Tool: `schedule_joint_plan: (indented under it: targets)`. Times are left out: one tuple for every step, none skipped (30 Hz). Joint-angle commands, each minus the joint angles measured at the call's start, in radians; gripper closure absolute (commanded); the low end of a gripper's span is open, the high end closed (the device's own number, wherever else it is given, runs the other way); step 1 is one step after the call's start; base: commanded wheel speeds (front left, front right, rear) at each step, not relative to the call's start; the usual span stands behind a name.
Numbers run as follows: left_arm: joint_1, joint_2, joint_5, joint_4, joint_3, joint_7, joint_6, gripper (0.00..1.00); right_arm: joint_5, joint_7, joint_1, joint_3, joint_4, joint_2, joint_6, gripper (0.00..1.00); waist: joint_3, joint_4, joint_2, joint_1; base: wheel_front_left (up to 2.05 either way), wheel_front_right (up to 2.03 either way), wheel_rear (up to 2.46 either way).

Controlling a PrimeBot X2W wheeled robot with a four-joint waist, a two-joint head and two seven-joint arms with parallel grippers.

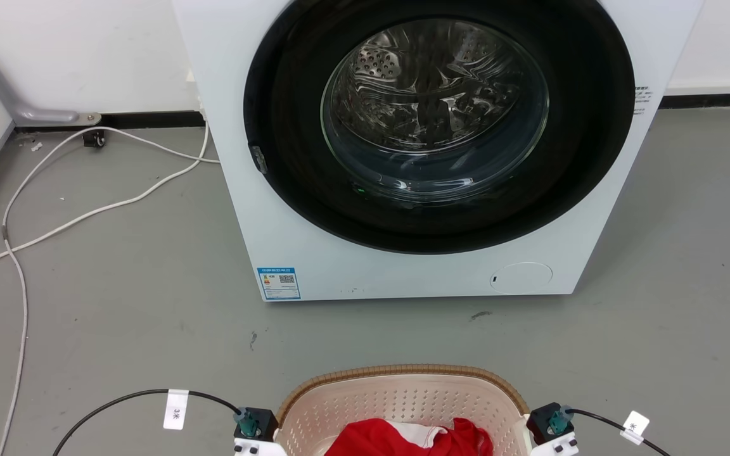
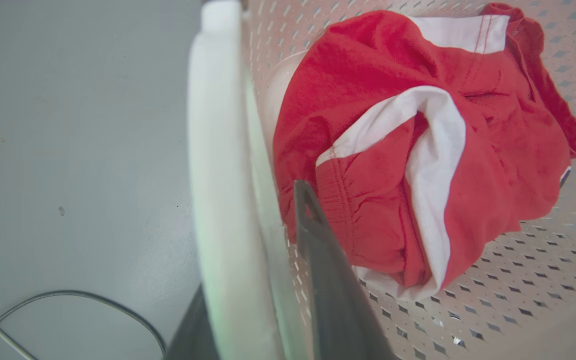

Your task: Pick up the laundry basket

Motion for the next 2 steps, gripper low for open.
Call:
schedule_joint_plan:
  targets:
    - [-0.009,-0.012,-0.001,-0.013,-0.008,-0.008,-0.020,1.00,-0.002,-0.007,-0.009,0.010,-0.004,0.005,0.004,1.00,-0.001,0.000,0.0000,0.0000,0.00,0.00,0.00]
    - [-0.009,-0.011,-0.002,-0.013,-0.010,-0.008,-0.020,1.00,0.000,-0.007,-0.008,0.012,-0.004,0.004,0.004,1.00,-0.001,-0.001,0.0000,0.0000,0.00,0.00,0.00]
